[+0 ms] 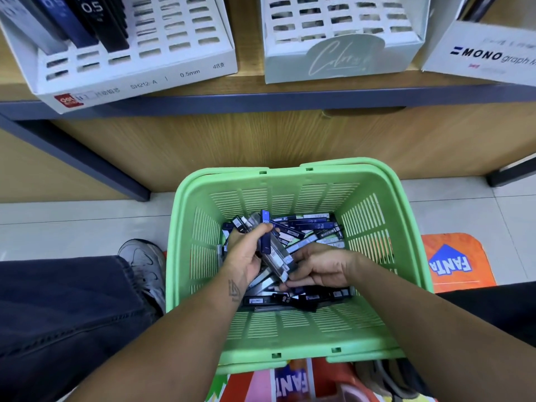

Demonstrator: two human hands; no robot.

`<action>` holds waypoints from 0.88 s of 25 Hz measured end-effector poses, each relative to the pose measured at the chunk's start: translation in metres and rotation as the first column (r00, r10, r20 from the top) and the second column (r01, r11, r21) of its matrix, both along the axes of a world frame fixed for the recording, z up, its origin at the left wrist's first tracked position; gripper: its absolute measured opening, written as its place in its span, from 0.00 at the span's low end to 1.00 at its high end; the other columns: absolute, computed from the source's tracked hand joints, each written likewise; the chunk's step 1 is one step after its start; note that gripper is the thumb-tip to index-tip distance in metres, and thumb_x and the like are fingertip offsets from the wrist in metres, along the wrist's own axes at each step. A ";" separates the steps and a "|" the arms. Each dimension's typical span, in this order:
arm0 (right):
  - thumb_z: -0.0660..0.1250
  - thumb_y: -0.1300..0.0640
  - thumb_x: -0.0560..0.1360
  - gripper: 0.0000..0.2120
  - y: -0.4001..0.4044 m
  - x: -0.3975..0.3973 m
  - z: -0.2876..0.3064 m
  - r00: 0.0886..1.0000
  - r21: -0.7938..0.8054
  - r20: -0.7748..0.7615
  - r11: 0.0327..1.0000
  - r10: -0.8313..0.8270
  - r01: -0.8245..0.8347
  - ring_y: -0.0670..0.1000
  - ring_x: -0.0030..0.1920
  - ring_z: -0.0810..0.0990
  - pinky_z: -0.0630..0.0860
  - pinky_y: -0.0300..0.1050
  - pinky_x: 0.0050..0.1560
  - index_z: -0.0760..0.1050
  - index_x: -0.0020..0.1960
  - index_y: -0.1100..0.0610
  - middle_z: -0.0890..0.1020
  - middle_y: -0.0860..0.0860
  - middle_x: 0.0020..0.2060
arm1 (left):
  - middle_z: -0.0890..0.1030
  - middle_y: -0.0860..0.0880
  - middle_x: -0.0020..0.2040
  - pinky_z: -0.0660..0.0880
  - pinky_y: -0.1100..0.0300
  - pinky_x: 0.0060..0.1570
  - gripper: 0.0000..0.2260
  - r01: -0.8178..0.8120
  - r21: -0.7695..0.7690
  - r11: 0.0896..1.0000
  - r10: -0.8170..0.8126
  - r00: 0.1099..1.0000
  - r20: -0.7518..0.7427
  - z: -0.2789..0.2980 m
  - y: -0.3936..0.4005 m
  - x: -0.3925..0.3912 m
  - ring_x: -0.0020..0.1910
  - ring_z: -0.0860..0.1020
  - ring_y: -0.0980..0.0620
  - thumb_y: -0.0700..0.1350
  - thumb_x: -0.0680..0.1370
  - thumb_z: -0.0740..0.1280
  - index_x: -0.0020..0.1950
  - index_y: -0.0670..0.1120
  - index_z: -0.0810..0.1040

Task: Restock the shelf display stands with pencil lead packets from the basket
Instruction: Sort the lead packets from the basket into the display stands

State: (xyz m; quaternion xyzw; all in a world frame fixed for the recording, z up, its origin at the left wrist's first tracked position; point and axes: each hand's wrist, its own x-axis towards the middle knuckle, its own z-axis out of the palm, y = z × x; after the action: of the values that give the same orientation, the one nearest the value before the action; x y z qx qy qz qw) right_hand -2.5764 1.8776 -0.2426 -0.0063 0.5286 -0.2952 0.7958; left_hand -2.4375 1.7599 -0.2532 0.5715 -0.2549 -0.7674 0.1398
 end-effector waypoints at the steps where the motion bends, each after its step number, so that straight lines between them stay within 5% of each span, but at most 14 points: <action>1: 0.60 0.81 0.74 0.19 -0.002 0.002 -0.002 0.999 -0.011 -0.026 1.000 -0.020 0.020 0.68 0.59 0.81 0.83 0.45 0.53 0.71 0.65 0.76 0.81 0.68 0.57 | 0.85 0.37 0.47 0.82 0.44 0.51 0.22 0.003 0.002 1.000 -0.003 1.000 -0.016 0.000 0.001 -0.001 0.45 0.84 0.41 0.37 0.69 0.78 0.59 0.34 0.76; 5: 0.61 0.83 0.71 0.21 -0.005 0.004 -0.006 0.992 -0.031 -0.071 0.994 -0.106 0.104 0.68 0.59 0.81 0.84 0.48 0.50 0.70 0.64 0.77 0.80 0.71 0.57 | 0.84 0.39 0.41 0.81 0.43 0.51 0.15 0.045 -0.005 0.999 -0.045 0.999 -0.014 0.002 0.005 -0.009 0.40 0.83 0.44 0.36 0.69 0.78 0.52 0.36 0.78; 11: 0.58 0.85 0.71 0.23 -0.016 0.011 -0.001 0.974 -0.053 -0.068 0.975 -0.218 0.215 0.69 0.54 0.83 0.84 0.50 0.53 0.66 0.65 0.75 0.77 0.74 0.60 | 0.85 0.38 0.52 0.81 0.37 0.52 0.41 0.110 0.004 0.994 -0.110 0.994 -0.012 0.004 0.006 -0.006 0.52 0.84 0.40 0.47 0.54 0.87 0.62 0.38 0.75; 13: 0.56 0.86 0.71 0.21 -0.020 0.013 0.004 0.976 -0.054 -0.067 0.977 -0.209 0.205 0.68 0.53 0.84 0.83 0.50 0.54 0.68 0.62 0.75 0.76 0.75 0.61 | 0.85 0.38 0.49 0.82 0.39 0.47 0.35 0.101 0.010 0.995 -0.100 0.994 -0.033 0.005 0.003 -0.005 0.47 0.85 0.41 0.43 0.59 0.85 0.60 0.35 0.75; 16: 0.54 0.84 0.69 0.27 -0.023 0.006 0.013 0.977 -0.046 -0.214 0.999 0.019 -0.029 0.62 0.54 0.85 0.82 0.54 0.58 0.70 0.65 0.69 0.80 0.70 0.59 | 0.85 0.36 0.46 0.82 0.42 0.44 0.28 0.126 0.030 0.992 -0.126 0.992 -0.030 0.007 -0.001 -0.003 0.42 0.85 0.39 0.37 0.64 0.82 0.59 0.34 0.75; 18: 0.59 0.79 0.72 0.25 -0.030 -0.006 0.021 0.935 -0.073 -0.355 0.997 0.001 -0.029 0.55 0.50 0.86 0.82 0.52 0.52 0.72 0.65 0.63 0.85 0.60 0.53 | 0.83 0.36 0.53 0.81 0.40 0.49 0.35 0.158 0.036 0.987 -0.157 0.987 -0.020 0.008 -0.001 -0.001 0.50 0.84 0.38 0.41 0.61 0.85 0.62 0.38 0.72; 22: 0.70 0.64 0.77 0.13 -0.045 -0.020 0.047 0.904 -0.260 -0.357 0.954 -0.236 0.147 0.49 0.36 0.82 0.77 0.41 0.35 0.78 0.61 0.60 0.84 0.53 0.43 | 0.82 0.38 0.60 0.80 0.41 0.55 0.45 0.283 0.003 0.959 -0.282 0.958 -0.060 0.017 0.000 0.001 0.57 0.82 0.38 0.45 0.56 0.87 0.68 0.40 0.71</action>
State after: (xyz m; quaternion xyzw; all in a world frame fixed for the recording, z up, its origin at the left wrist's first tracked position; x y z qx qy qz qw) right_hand -2.5959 1.8331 -0.1955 -0.1025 0.6348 -0.4238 0.6379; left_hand -2.4363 1.7600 -0.2358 0.5071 -0.3251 -0.7975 0.0330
